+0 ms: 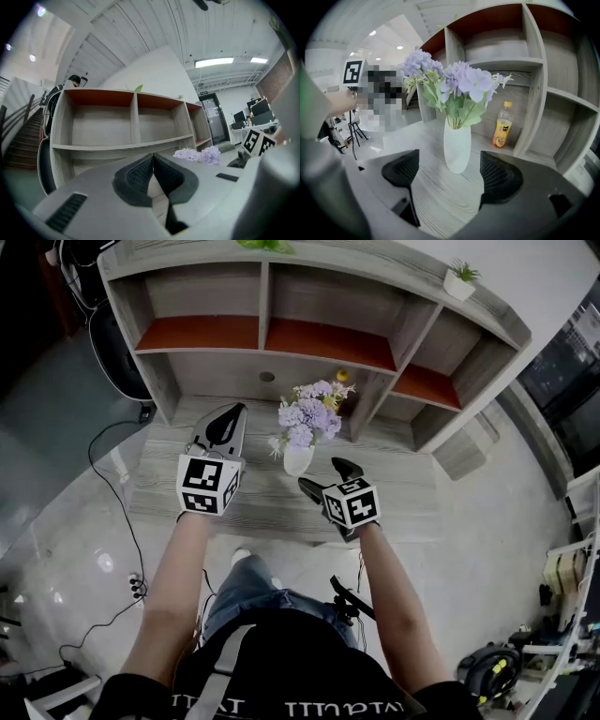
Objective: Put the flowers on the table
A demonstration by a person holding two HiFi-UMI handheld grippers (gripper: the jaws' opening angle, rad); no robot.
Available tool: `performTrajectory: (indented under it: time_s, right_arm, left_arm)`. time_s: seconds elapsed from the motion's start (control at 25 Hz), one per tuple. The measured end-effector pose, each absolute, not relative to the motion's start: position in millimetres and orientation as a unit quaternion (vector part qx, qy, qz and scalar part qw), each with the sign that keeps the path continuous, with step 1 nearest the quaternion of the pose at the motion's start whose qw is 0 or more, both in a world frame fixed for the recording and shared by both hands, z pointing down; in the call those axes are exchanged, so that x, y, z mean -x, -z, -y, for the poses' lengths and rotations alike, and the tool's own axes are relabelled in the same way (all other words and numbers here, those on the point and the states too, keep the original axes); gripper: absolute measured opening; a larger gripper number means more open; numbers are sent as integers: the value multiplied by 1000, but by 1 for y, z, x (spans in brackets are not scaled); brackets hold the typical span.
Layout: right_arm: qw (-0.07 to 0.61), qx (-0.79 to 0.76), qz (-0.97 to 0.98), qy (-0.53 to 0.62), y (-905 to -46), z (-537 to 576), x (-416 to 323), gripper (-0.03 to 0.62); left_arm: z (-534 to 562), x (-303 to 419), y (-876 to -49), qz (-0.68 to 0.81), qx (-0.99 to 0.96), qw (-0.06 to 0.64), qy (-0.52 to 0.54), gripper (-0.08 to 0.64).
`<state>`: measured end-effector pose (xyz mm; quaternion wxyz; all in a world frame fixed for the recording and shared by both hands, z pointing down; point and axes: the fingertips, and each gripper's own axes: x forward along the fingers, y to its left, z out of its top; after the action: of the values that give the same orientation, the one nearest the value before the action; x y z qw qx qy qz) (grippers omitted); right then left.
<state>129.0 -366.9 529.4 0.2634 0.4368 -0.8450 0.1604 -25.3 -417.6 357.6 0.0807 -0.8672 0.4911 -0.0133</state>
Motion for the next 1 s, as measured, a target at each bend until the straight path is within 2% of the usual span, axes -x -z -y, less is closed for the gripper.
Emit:
performTrajectory:
  time_s: [0.56, 1.0]
  right_arm:
    - [219, -497, 829, -134, -455, 347, -157, 414]
    - [131, -557, 818, -61, -384, 337, -175, 395]
  left_arm:
    - [403, 42, -338, -509, 856, 90, -7, 12]
    - [396, 39, -319, -509, 855, 98, -27, 12]
